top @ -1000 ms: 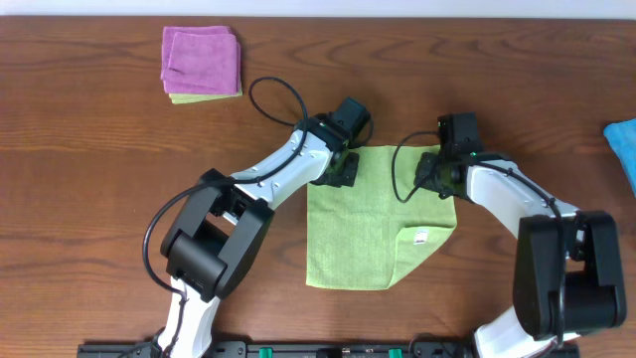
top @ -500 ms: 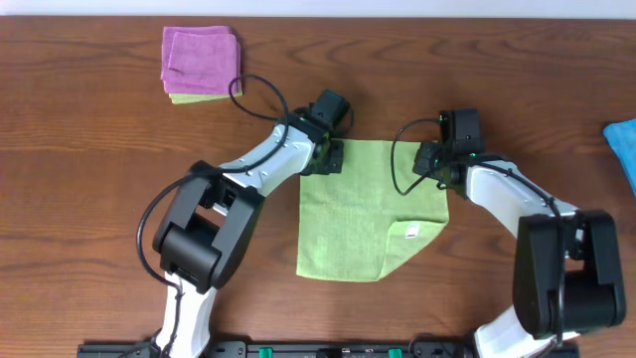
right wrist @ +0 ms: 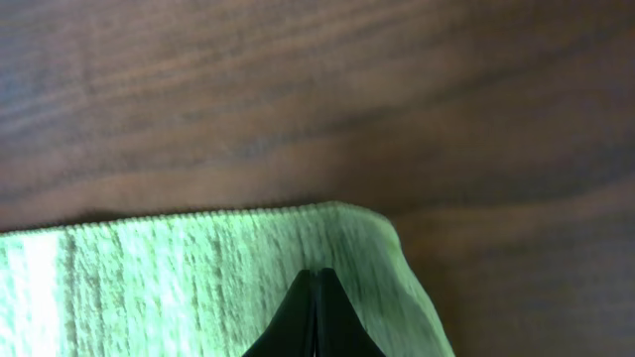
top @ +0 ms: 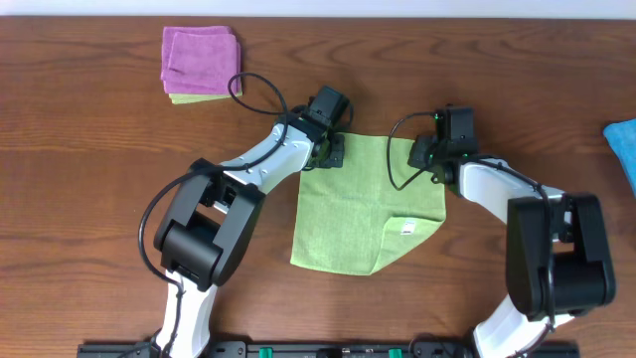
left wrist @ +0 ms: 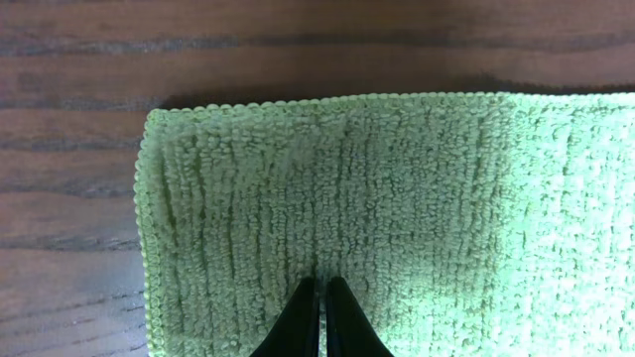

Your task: Fold the cloth

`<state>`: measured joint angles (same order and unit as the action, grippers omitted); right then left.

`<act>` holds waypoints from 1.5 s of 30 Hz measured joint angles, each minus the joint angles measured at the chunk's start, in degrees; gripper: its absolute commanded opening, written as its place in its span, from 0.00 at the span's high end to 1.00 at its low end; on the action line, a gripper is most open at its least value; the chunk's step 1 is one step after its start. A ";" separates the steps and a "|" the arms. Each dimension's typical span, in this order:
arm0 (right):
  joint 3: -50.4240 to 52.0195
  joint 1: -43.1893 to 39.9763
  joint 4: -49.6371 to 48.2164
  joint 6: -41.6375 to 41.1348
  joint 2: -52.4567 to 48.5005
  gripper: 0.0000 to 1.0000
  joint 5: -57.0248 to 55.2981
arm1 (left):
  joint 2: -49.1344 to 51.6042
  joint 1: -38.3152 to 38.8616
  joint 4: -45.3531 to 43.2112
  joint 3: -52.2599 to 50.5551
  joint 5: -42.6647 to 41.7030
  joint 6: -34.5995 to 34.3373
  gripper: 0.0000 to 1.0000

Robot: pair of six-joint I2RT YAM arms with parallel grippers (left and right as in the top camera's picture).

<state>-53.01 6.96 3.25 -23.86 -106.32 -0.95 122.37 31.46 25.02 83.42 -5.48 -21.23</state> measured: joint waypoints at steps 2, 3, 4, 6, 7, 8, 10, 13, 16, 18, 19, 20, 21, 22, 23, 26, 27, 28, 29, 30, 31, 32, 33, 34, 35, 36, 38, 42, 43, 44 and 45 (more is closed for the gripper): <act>0.00 -0.02 -1.79 0.13 -0.81 0.98 0.02 | 0.13 -0.17 -0.76 -0.02 0.35 0.00 0.94; 0.00 -0.02 -2.89 0.24 -1.20 0.98 0.04 | 0.17 -0.35 -1.18 -0.02 0.50 0.00 0.94; -0.02 0.00 -3.65 0.33 -1.55 0.98 0.07 | 0.24 -0.59 -1.55 -0.02 0.79 0.00 0.94; -0.11 0.00 -4.81 0.42 -2.05 0.98 0.07 | 0.31 -1.07 -2.10 -0.02 1.22 0.00 0.94; -0.17 -0.02 -5.31 0.46 -2.27 0.98 0.09 | 0.35 -1.36 -2.40 -0.02 1.40 0.00 0.94; -0.20 0.00 -6.08 0.63 -2.58 0.98 0.07 | 0.46 -1.86 -2.82 -0.02 1.49 0.00 0.94; -0.28 0.00 -7.67 1.14 -3.13 0.99 -0.02 | 0.57 -2.60 -3.52 -0.02 1.81 -0.02 0.94; -0.39 0.02 -9.97 2.14 -3.93 0.99 0.11 | 0.76 -4.07 -4.63 -0.02 2.25 -0.02 0.94; -0.92 0.04 -11.02 3.13 -4.72 0.99 0.26 | 0.96 -5.09 -5.88 -0.04 2.97 -0.02 0.94; -1.38 0.04 -11.76 3.52 -5.31 0.99 0.26 | 1.16 -5.53 -6.97 -0.09 3.26 0.00 0.94; -1.57 0.04 -12.20 3.58 -5.66 0.98 0.28 | 1.22 -5.60 -7.52 -0.09 3.39 -0.02 0.94; -1.68 0.04 -13.00 3.69 -5.86 0.98 0.24 | 1.31 -5.62 -7.82 -0.11 3.52 -0.04 0.94; -1.68 0.04 -13.90 3.76 -6.27 0.99 0.20 | 1.31 -5.57 -8.07 -0.15 3.76 -0.17 0.94; -1.68 0.04 -14.93 3.80 -6.69 0.98 0.09 | 1.31 -5.53 -8.20 -0.17 3.96 -0.22 0.94; -1.70 0.04 -15.54 3.85 -6.91 0.99 0.11 | 1.31 -5.46 -8.22 -0.20 4.13 -0.33 0.94; -1.79 0.04 -17.27 3.98 -7.61 0.90 0.15 | 1.33 -5.42 -8.13 -0.20 4.35 -0.61 0.94; -1.84 0.04 -17.46 3.96 -7.67 0.81 0.37 | 1.33 -5.42 -8.04 -0.20 4.37 -0.72 0.94; -1.95 0.04 -17.38 3.87 -7.67 0.78 0.96 | 1.33 -5.42 -7.89 -0.20 4.39 -0.85 0.94; -2.12 0.04 -17.20 4.13 -7.67 0.76 1.62 | 1.33 -5.42 -7.76 -0.20 4.42 -0.87 0.94; -2.51 0.04 -16.52 4.35 -7.67 0.72 2.56 | 1.33 -5.42 -7.54 -0.20 4.42 -0.90 0.94; -2.95 0.04 -15.47 4.33 -7.63 0.59 3.48 | 1.33 -5.42 -7.37 -0.17 4.44 -1.01 0.94; -3.58 0.04 -13.94 4.26 -7.48 0.48 4.42 | 1.33 -5.42 -7.06 -0.17 4.44 -1.05 0.94; -4.09 0.04 -12.52 4.46 -7.19 0.25 5.40 | 1.33 -5.42 -6.84 -0.09 4.44 -1.09 0.94; -4.72 0.15 -10.49 4.46 -6.51 0.08 6.10 | 1.33 -5.42 -6.64 -0.02 4.42 -1.11 0.93; -4.96 0.39 -8.90 4.57 -5.75 0.03 6.47 | 1.31 -5.42 -6.21 0.09 4.39 -1.20 0.86; -5.01 0.59 -7.63 4.59 -4.87 0.01 6.88 | 1.31 -5.42 -5.70 0.24 4.31 -1.05 0.79; -5.07 1.11 -4.79 4.74 -2.60 0.01 7.37 | 1.22 -5.38 -4.09 0.87 3.91 -1.49 0.73; -5.20 2.34 1.88 4.59 3.50 0.01 7.78 | 0.24 -5.40 -0.76 0.92 3.72 -1.44 0.66; -5.25 2.62 3.63 4.33 5.22 0.01 7.82 | -0.09 -5.44 0.09 0.83 3.76 -1.42 0.65; -5.42 2.99 6.32 3.54 6.97 0.02 7.76 | -0.66 -5.44 1.01 0.66 3.74 -1.40 0.65; -5.44 3.26 8.20 3.02 8.13 0.03 7.76 | -1.20 -5.44 1.66 0.61 3.74 -1.29 0.65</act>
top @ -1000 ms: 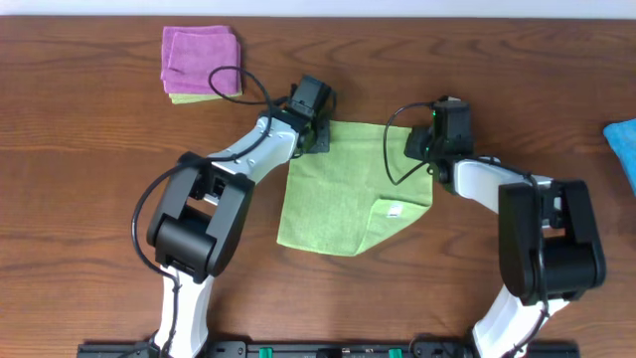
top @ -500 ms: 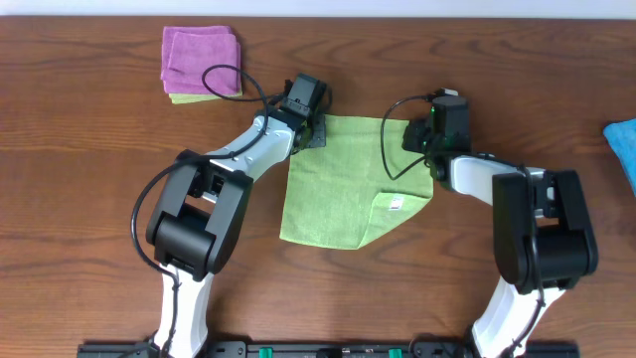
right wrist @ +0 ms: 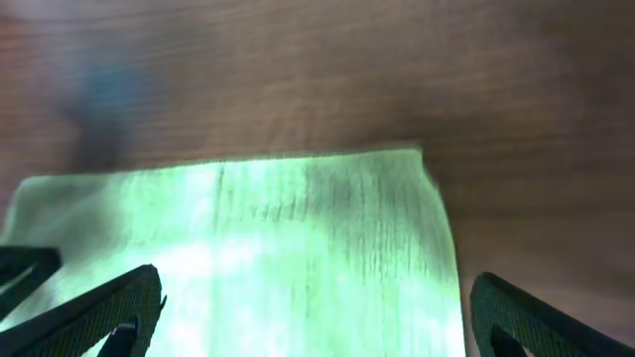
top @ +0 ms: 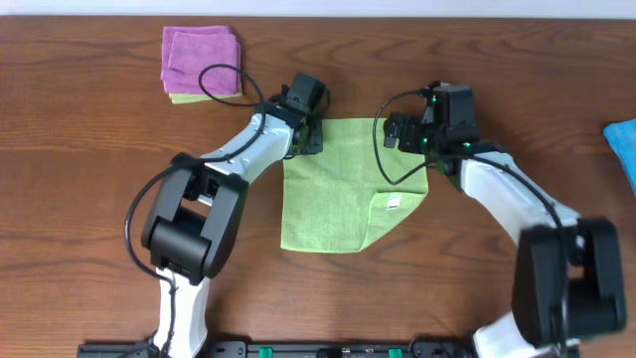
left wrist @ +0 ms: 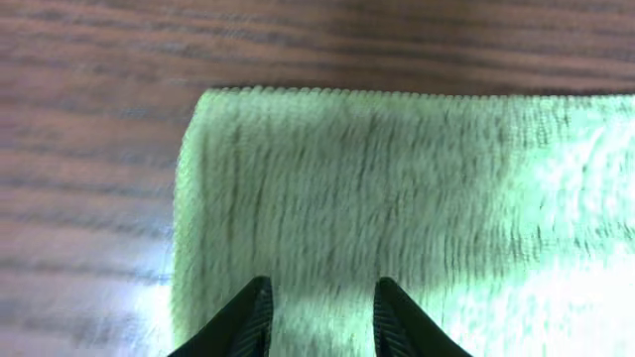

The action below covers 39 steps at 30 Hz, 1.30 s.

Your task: Fold the cloth

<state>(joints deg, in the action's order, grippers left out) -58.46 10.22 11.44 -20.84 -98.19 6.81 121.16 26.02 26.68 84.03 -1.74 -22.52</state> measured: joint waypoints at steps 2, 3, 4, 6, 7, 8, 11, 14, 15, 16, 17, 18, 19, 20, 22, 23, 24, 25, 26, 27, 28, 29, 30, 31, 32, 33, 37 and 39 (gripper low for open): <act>-0.22 0.61 5.66 -1.95 2.36 0.03 -0.15 | -1.55 0.00 1.90 -0.13 0.00 0.07 0.62; -0.22 1.03 8.31 -3.13 3.54 0.06 -0.22 | -2.91 0.00 2.60 -0.17 0.00 0.26 0.62; -0.26 1.44 11.21 -4.68 4.59 0.10 -0.22 | -4.17 0.00 3.13 -0.17 -0.02 0.31 0.62; -0.31 2.19 15.45 -7.28 5.77 0.12 -0.20 | -6.80 0.00 3.50 -0.17 -0.46 0.52 0.61; -0.37 2.62 18.12 -9.31 6.25 0.12 -0.15 | -8.04 0.00 4.07 -0.17 -0.85 0.57 0.63; -0.35 3.34 21.73 -12.22 6.62 0.12 -0.04 | -9.55 0.00 4.87 -0.15 -1.27 0.72 0.64; -0.33 5.49 26.91 -17.84 6.62 0.12 0.07 | -12.09 0.00 8.72 -0.17 -2.08 1.09 0.66; -0.33 7.89 27.82 -22.21 6.62 0.14 0.00 | -14.36 0.00 12.28 -0.20 -2.34 1.36 0.66; -0.33 8.61 28.24 -23.78 6.62 0.20 0.00 | -15.32 0.00 13.29 -0.22 -2.36 1.38 0.66; -0.35 9.27 29.00 -25.77 6.62 0.28 -0.02 | -16.79 0.00 14.49 -0.22 -2.29 1.38 0.66; -0.35 9.75 29.90 -27.71 6.62 0.35 -0.15 | -18.05 0.00 15.67 -0.22 -2.12 1.38 0.66; -0.33 9.86 30.62 -29.53 6.62 0.40 -0.31 | -19.30 0.00 16.79 -0.22 -1.88 1.38 0.66; -0.35 10.23 31.28 -31.08 6.62 0.43 -0.44 | -20.68 0.00 17.90 -0.22 -1.36 1.38 0.66; -0.35 10.51 32.41 -33.16 6.62 0.45 -1.07 | -21.88 0.00 19.04 -0.22 -0.81 1.42 0.66; -0.33 10.75 34.27 -36.96 6.62 0.45 -2.71 | -23.87 0.00 21.05 -0.22 0.07 1.60 0.66; -0.33 10.75 34.60 -38.84 6.62 0.45 -3.39 | -24.57 0.00 21.84 -0.22 0.48 1.77 0.66; -0.31 10.75 34.62 -40.44 6.62 0.46 -3.89 | -24.98 0.00 22.49 -0.22 0.70 1.81 0.66; -0.31 10.75 34.60 -42.53 6.62 0.46 -4.37 | -25.31 0.00 23.17 -0.22 0.81 1.86 0.67; -0.28 10.78 34.16 -44.54 6.62 0.46 -4.81 | -25.49 0.00 23.71 -0.22 0.90 1.97 0.67; -0.26 10.86 33.55 -45.68 6.56 0.46 -5.05 | -25.53 0.00 24.02 -0.22 0.94 2.01 0.67; -0.24 10.97 32.17 -46.88 6.45 0.47 -5.31 | -25.55 0.00 24.24 -0.22 0.94 2.01 0.67; -0.24 11.19 30.69 -47.89 6.12 0.50 -5.31 | -25.55 0.00 24.35 -0.22 0.94 2.01 0.67; -0.24 11.50 28.96 -48.85 5.55 0.52 -5.20 | -25.55 0.00 24.41 -0.22 0.96 2.01 0.67; -0.24 11.80 27.76 -49.70 4.83 0.54 -4.90 | -25.55 0.00 24.41 -0.22 0.98 2.01 0.67; -0.24 12.13 26.40 -50.64 3.87 0.56 -4.35 | -25.55 0.00 24.44 -0.22 0.98 2.01 0.67; -0.24 12.46 25.14 -51.56 2.69 0.58 -3.63 | -25.55 0.00 24.48 -0.22 1.09 2.01 0.68; -0.20 13.07 23.85 -54.18 -2.62 0.62 -0.63 | -25.55 0.00 24.48 -0.22 1.14 2.01 0.68; -0.13 13.11 24.11 -54.75 -3.74 0.67 0.31 | -25.55 0.00 24.48 -0.22 1.16 2.01 0.68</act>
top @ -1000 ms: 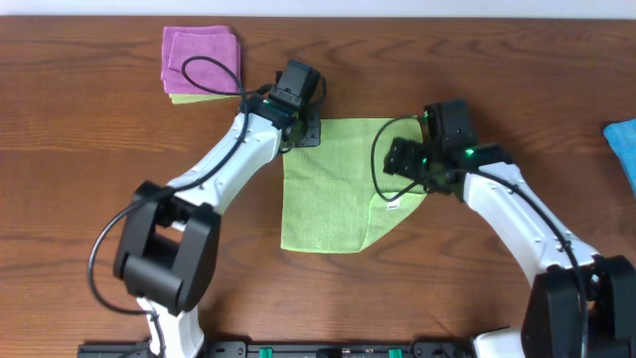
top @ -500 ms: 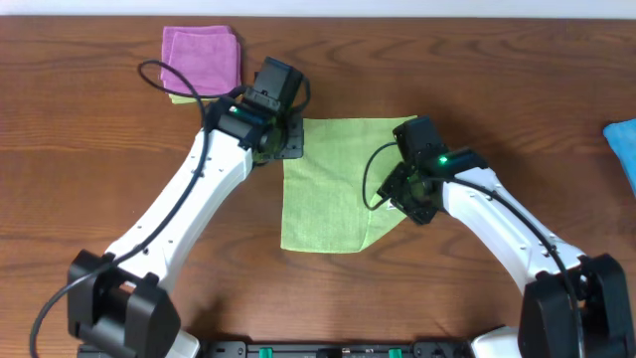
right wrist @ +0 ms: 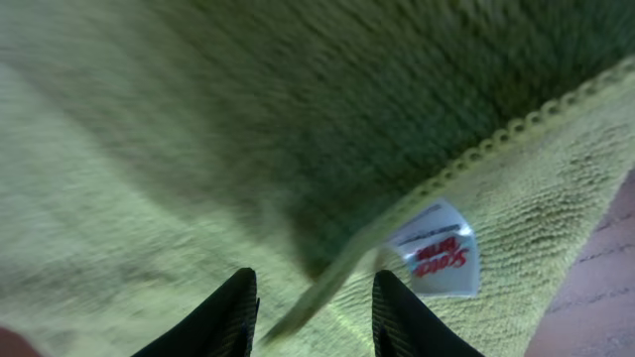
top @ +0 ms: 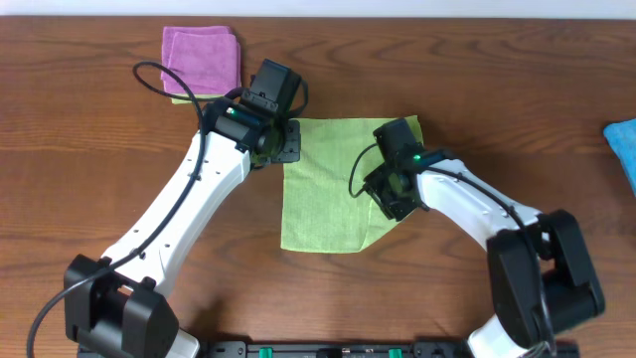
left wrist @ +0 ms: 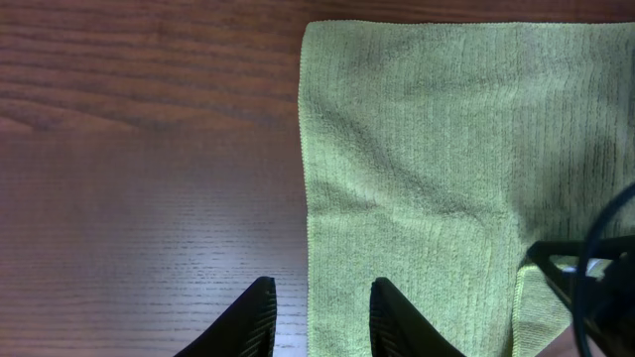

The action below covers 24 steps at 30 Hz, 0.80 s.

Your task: Fold the cloth

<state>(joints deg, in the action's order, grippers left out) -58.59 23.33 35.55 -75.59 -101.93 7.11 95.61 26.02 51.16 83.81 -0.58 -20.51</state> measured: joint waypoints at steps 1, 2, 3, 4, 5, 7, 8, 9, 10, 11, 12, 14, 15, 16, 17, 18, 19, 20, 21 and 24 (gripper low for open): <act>0.07 0.00 0.02 -0.22 -0.13 0.74 0.37 | 0.00 0.00 -0.02 0.00 0.00 0.00 0.68; 0.09 0.00 0.00 -0.59 -0.13 0.84 0.72 | 0.00 0.00 -0.02 0.00 -0.02 0.00 0.67; 0.09 0.00 -0.11 -0.63 -0.13 0.90 0.94 | 0.00 0.00 -0.04 0.00 0.00 0.00 0.68; 0.09 0.00 -0.13 -0.74 -0.13 0.95 1.11 | 0.00 0.00 -0.17 0.00 0.00 0.00 0.67; 0.11 0.00 -0.09 -0.90 -0.13 0.97 1.29 | 0.00 0.00 -0.26 0.00 0.00 0.00 0.67; 0.11 0.00 -0.11 -1.36 -0.13 0.99 1.49 | 0.00 0.00 -0.42 0.00 0.02 0.00 0.67; 0.11 0.00 -0.11 -1.42 -0.13 0.99 1.60 | 0.00 0.00 -0.50 0.00 0.04 0.00 0.67; 0.11 0.00 -0.11 -1.42 -0.13 0.98 1.70 | 0.00 0.00 -0.61 0.00 0.11 0.00 0.67; 0.11 0.00 -0.13 -1.38 -0.13 0.98 1.81 | 0.00 0.00 -0.61 0.00 0.17 0.00 0.67; 0.11 0.00 -0.11 -0.94 -0.13 0.99 2.03 | 0.00 0.00 -0.63 0.00 0.17 0.00 0.67; 0.09 0.00 -0.04 -0.31 -0.13 0.98 2.19 | 0.00 0.00 -0.74 0.00 0.17 0.00 0.67; -0.37 0.00 1.60 2.29 -0.13 0.99 2.38 | 0.00 0.00 -0.85 0.00 0.17 0.00 0.67; -1.11 0.00 3.80 3.30 -0.13 0.99 2.36 | 0.00 0.00 -0.87 0.00 0.20 0.00 0.66; -2.21 0.00 6.49 4.48 -0.11 0.98 2.12 | 0.00 0.00 -1.03 0.00 0.20 0.00 0.67; -2.95 0.00 7.82 5.29 -0.11 0.99 1.99 | 0.00 0.00 -1.07 0.00 0.20 0.00 0.67; -4.22 0.00 9.90 6.25 -0.11 0.99 1.79 | 0.00 0.00 -1.18 0.00 0.20 0.00 0.67; -5.18 0.00 11.69 7.08 0.07 0.99 1.36 | 0.00 0.00 -1.33 0.00 0.20 0.00 0.67; -5.90 0.00 13.46 7.80 0.46 0.99 0.94 | 0.00 0.00 -1.38 0.00 0.20 0.00 0.67; -6.27 0.00 14.84 8.35 0.85 0.98 0.59 | 0.00 0.00 -1.49 0.00 0.20 0.00 0.67; -6.51 0.00 19.32 9.40 2.78 0.99 -1.38 | 0.00 0.00 -1.70 0.00 0.20 0.00 0.67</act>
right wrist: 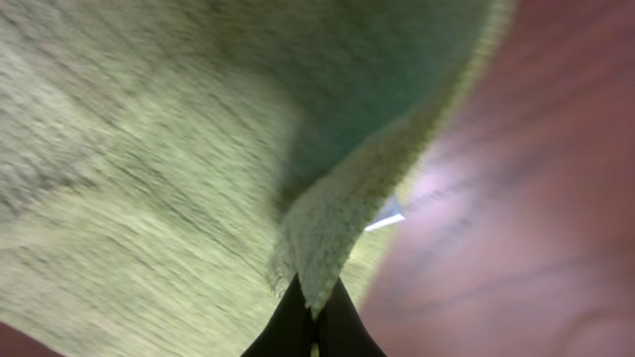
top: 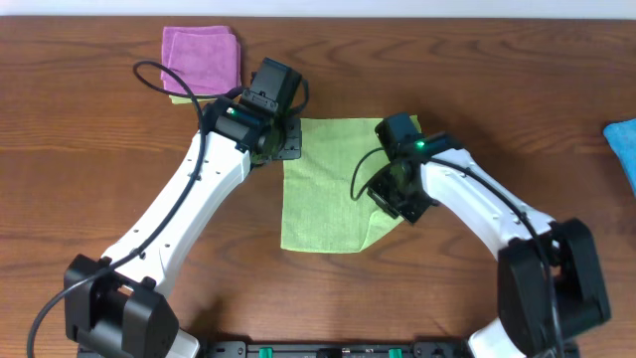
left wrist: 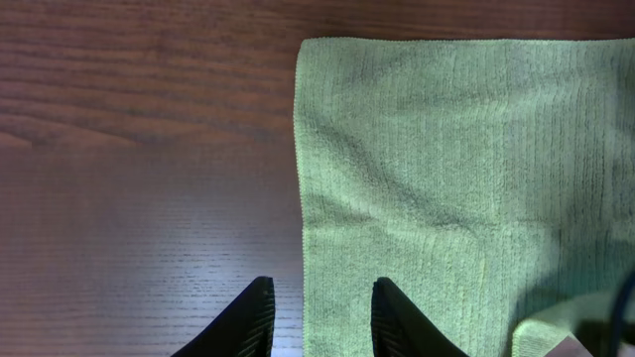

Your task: Fold the cloth

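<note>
The light green cloth [top: 328, 179] lies flat on the wooden table, its near right corner turned over onto it. My left gripper [top: 287, 140] hangs open above the cloth's far left corner. In the left wrist view the left gripper [left wrist: 317, 319] straddles the cloth's [left wrist: 446, 178] left edge from well above, holding nothing. My right gripper [top: 401, 198] is at the turned-over corner. In the right wrist view the right gripper [right wrist: 313, 315] is shut on that flap of cloth [right wrist: 149, 178], with a white tag [right wrist: 387, 216] showing just past it.
A folded pink cloth [top: 202, 58] lies on a folded green one at the far left of the table. A blue cloth [top: 624, 139] shows at the right edge. Bare wood [left wrist: 139, 149] lies left of the green cloth.
My right gripper was open over the turned-over corner with the tag; now it is shut on that flap. The left gripper stays open in nearly the same place.
Both grippers were shut on the cloth's two far corners. Then the cloth lay further up and left, with both grippers open. Later the left gripper hung open high over the left edge and the right stood open at the turned-over corner, which it now grips.
</note>
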`<state>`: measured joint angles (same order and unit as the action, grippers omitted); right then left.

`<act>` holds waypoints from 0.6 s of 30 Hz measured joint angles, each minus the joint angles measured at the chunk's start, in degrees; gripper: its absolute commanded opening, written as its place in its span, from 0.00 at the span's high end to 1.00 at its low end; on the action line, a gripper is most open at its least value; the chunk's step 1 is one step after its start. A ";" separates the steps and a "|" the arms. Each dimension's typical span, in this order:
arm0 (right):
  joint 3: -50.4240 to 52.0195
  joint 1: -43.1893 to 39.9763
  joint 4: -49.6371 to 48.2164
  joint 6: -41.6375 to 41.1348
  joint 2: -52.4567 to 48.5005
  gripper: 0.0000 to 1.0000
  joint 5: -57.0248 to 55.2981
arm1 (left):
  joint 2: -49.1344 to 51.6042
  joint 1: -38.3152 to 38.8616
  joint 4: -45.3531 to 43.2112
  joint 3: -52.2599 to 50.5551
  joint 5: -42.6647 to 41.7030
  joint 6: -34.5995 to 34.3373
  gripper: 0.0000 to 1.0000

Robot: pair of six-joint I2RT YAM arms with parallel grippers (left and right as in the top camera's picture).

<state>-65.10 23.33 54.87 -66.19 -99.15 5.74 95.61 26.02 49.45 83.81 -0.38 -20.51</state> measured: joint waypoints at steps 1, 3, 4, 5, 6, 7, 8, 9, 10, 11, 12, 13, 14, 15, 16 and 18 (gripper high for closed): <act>-0.04 0.00 1.27 0.28 0.55 0.99 -0.79 | 0.00 0.00 0.00 0.00 0.00 0.00 0.66; -0.09 0.00 2.99 0.59 1.20 0.98 -1.99 | 0.00 0.00 0.00 0.00 0.00 0.00 0.67; -0.09 0.00 3.80 0.72 1.33 0.99 -2.54 | 0.00 0.00 0.00 0.00 0.00 0.00 0.66; -0.09 0.00 4.42 0.74 1.38 0.99 -2.91 | 0.00 0.00 -0.02 0.00 0.00 0.00 0.67; -0.09 0.00 4.90 0.76 1.38 0.99 -3.17 | 0.00 0.00 0.00 0.00 0.00 0.00 0.67; -0.09 0.04 5.42 0.79 1.38 0.99 -3.48 | 0.00 0.00 -0.02 0.00 0.00 0.00 0.67; -0.09 0.09 5.84 0.87 1.38 0.99 -3.89 | 0.00 0.00 -0.02 0.00 0.00 0.00 0.67; -0.09 0.17 6.54 0.92 1.38 0.99 -4.39 | 0.00 0.00 0.00 0.00 0.00 0.00 0.67; -0.09 0.33 7.45 0.94 1.38 0.99 -4.85 | 0.00 0.00 -0.02 0.00 0.00 0.00 0.67; -0.09 0.57 8.22 0.94 1.38 0.99 -5.42 | 0.00 0.00 0.00 0.00 0.00 0.00 0.67; -0.09 0.96 9.38 0.96 1.38 0.99 -5.92 | 0.00 0.00 -0.02 0.00 0.00 0.00 0.67; -0.09 1.33 10.40 0.96 1.38 0.99 -6.29 | 0.00 0.00 -0.02 0.00 0.00 0.00 0.67; -0.09 1.79 11.21 0.96 1.38 0.99 -6.78 | 0.00 0.00 -0.02 0.00 0.00 0.00 0.67; -0.09 2.27 11.82 0.98 1.38 0.99 -7.19 | 0.00 0.00 -0.02 0.00 0.00 0.00 0.66; -0.09 2.64 12.39 1.09 1.38 0.99 -7.61 | 0.00 0.00 -0.02 0.00 0.00 0.02 0.66; -0.09 3.41 13.42 1.14 1.38 0.99 -8.48 | 0.00 0.00 -0.02 0.00 0.00 0.00 0.67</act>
<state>-65.19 26.74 68.29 -65.06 -97.78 -2.74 95.61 26.02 49.43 83.81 -0.38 -20.51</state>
